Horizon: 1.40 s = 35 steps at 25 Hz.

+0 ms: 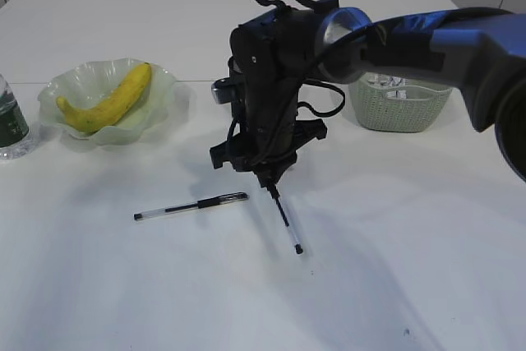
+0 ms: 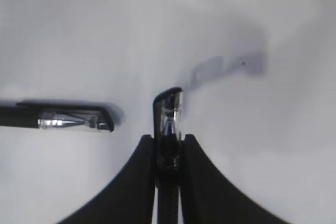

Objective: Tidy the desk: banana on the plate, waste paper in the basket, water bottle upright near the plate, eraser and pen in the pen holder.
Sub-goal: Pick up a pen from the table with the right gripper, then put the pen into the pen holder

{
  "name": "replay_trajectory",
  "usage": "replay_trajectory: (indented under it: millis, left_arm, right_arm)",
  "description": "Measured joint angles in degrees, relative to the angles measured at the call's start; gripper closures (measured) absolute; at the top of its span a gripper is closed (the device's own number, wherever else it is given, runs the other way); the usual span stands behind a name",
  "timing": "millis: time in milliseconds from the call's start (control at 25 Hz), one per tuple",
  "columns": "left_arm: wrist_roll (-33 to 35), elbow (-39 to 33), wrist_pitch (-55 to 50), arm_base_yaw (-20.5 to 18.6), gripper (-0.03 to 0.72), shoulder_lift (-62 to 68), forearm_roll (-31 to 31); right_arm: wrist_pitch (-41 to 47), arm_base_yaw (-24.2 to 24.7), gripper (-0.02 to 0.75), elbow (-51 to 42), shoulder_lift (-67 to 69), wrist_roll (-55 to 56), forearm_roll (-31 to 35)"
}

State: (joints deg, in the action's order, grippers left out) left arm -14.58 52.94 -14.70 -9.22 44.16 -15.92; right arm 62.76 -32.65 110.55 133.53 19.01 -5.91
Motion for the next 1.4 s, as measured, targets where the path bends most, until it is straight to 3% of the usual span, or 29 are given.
replay_trajectory:
  millis: [720,1200,1400]
  left_arm:
    - [0.0,0.0,-0.1,0.0,0.300,0.0,0.0]
    - [0.0,0.0,-1.8,0.0,0.300,0.0,0.0]
    - [0.0,0.0,-1.9,0.0,0.300,0.0,0.0]
  right_arm:
    - [4.6,0.0,0.651,12.1,0.1,3.0,-5.5]
    - [4.6,0.0,0.651,29.6,0.2,5.8,-18.8]
    - [2.7,0.0,0.651,32.8,0.2,6.8,-25.7]
